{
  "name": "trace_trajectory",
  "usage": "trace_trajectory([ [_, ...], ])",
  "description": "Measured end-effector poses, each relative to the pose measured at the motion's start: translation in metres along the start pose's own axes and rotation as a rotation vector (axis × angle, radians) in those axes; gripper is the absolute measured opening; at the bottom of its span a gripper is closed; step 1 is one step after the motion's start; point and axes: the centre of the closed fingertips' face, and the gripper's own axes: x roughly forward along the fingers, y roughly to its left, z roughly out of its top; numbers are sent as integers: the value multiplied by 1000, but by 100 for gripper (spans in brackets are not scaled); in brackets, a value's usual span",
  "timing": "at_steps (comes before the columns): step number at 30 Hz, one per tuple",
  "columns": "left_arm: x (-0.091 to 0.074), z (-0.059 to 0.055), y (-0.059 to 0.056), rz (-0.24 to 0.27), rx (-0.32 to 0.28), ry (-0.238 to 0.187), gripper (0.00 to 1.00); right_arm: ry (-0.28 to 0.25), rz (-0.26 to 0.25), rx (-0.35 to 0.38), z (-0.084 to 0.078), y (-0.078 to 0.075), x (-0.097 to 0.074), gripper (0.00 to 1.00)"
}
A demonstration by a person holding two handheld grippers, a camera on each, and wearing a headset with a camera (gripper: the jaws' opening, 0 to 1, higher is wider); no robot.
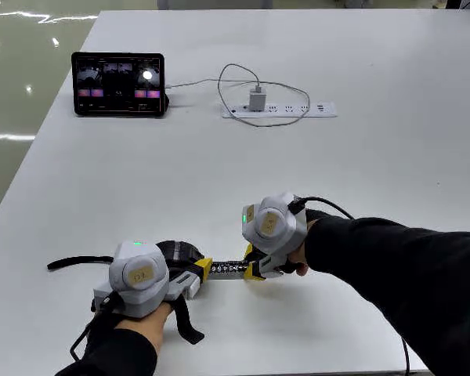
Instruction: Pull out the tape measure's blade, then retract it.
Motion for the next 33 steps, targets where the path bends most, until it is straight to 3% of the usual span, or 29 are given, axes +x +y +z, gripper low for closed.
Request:
trace_trajectory([
  [33, -1, 1, 0, -19, -26, -1, 60, -61, 6, 18, 25, 2, 15, 10],
])
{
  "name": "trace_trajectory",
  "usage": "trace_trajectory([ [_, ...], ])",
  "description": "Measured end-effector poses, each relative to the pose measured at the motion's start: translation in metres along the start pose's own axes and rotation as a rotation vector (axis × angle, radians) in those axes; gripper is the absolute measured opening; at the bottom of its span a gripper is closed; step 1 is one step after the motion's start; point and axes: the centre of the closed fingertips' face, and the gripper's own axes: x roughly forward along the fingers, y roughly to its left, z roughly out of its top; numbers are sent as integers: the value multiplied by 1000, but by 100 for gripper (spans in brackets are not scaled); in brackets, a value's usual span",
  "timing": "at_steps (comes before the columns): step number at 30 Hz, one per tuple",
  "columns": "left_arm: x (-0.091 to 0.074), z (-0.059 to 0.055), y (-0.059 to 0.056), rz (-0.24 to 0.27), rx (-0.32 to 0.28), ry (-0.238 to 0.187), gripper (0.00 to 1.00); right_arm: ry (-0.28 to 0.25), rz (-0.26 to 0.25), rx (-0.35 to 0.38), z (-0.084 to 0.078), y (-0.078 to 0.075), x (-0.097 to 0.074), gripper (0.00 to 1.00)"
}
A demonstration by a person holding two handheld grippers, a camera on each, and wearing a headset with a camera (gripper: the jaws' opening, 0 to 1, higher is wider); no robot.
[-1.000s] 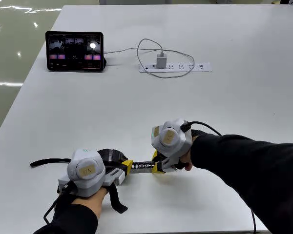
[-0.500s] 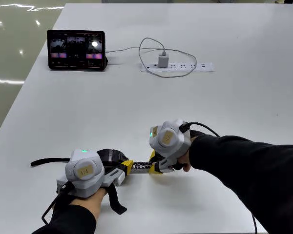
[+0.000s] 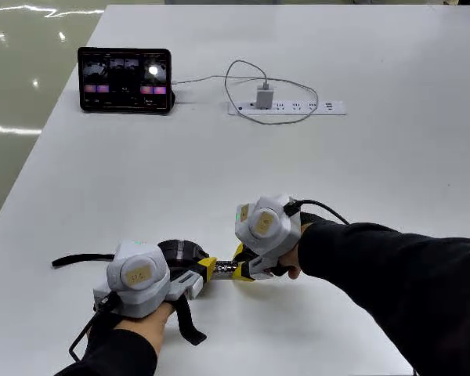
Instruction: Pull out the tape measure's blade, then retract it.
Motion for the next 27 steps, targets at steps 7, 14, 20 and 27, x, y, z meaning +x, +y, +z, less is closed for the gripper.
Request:
trace_trajectory([
  [7, 0, 0, 1, -3, -1, -2, 60, -10, 4, 6, 6, 1, 3, 10],
  [14, 0, 0, 1, -6, 1, -6, 60, -23, 10, 2, 15, 0, 8, 10],
  [20, 0, 0, 1, -1, -2, -1, 60, -27, 13, -8, 20, 0, 10, 11],
  [27, 0, 0, 1, -2, -5, 1, 60, -32, 16, 6, 20, 0, 11, 11],
])
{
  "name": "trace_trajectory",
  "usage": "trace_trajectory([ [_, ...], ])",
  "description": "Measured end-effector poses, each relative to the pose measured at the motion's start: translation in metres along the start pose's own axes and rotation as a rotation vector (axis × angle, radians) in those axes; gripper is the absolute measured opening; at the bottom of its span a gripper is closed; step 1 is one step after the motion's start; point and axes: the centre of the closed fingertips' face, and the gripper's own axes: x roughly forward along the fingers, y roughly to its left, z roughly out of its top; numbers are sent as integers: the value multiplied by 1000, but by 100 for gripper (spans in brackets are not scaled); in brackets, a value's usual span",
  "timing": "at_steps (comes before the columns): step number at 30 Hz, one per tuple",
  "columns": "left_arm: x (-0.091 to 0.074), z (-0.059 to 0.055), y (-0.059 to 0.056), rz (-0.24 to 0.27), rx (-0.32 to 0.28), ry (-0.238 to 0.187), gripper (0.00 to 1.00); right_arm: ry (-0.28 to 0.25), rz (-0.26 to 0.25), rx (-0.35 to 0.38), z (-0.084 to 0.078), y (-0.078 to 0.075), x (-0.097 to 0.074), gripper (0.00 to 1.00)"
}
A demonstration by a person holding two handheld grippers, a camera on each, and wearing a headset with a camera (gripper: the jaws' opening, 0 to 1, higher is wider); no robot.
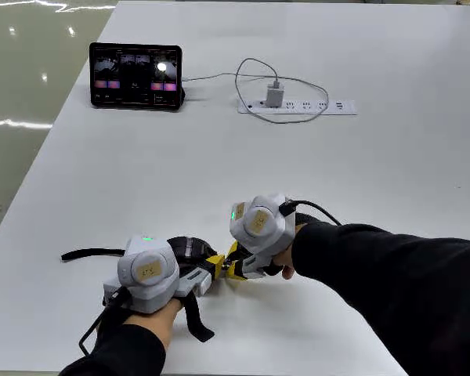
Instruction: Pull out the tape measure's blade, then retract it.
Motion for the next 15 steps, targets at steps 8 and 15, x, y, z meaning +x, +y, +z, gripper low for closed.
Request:
trace_trajectory([
  [8, 0, 0, 0, -2, 0, 2, 60, -17, -1, 10, 7, 2, 5, 11],
  [15, 0, 0, 0, 0, 2, -1, 61, -20, -4, 16, 7, 1, 5, 11],
])
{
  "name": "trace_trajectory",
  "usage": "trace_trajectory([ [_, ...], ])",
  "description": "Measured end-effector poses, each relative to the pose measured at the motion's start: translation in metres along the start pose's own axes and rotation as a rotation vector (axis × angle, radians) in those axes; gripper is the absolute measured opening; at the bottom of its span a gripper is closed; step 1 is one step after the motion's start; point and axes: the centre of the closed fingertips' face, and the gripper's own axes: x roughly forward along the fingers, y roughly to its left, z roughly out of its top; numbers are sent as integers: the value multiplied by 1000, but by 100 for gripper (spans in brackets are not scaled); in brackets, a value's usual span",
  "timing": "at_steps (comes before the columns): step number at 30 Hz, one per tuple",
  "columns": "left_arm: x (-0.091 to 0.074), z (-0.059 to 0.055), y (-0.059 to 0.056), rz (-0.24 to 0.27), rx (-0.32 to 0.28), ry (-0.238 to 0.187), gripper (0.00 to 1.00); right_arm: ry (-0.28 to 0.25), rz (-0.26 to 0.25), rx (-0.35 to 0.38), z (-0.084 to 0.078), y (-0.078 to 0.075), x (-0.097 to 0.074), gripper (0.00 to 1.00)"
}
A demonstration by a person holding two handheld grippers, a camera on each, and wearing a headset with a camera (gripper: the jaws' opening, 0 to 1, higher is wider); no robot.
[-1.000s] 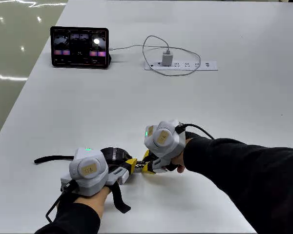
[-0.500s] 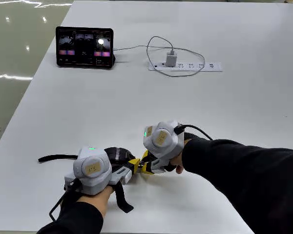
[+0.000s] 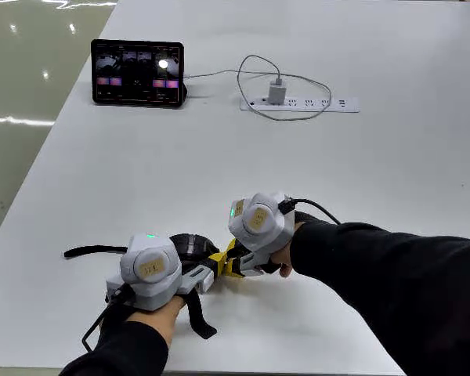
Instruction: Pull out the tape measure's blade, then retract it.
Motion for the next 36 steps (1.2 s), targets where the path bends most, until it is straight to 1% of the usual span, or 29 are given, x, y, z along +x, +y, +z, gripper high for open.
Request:
trace_trajectory([
  [6, 0, 0, 0, -1, 3, 1, 61, 5, -10, -10, 0, 0, 1, 11],
  [10, 0, 0, 0, 2, 12, -11, 62, 5, -15, -13, 0, 0, 1, 12],
  [17, 0, 1, 0, -8, 11, 14, 63, 19, -49, -83, 0, 0, 3, 12],
  [21, 0, 1, -1, -14, 13, 26, 63, 24, -48, -61, -2, 0, 2, 12],
  [23, -1, 2, -1, -16, 23, 24, 62, 28, -46, -65, -4, 0, 0, 12],
  [28, -1, 6, -2, -29, 23, 15, 62, 47, -36, -80, -10, 3, -5, 13],
  [30, -2, 8, -3, -38, 20, 18, 65, 49, -35, -95, -10, 6, -9, 14],
  [32, -3, 11, -4, -46, 34, 11, 68, 44, -35, -102, -9, 8, -11, 15],
  [34, -5, 14, -5, -60, 35, 11, 71, 30, -33, -97, -6, 10, -14, 18],
  [35, -6, 15, -6, -72, 27, 10, 71, 27, -34, -81, -6, 11, -16, 20],
  [36, -6, 14, -6, -77, 28, 11, 74, 23, -35, -79, -6, 11, -18, 22],
])
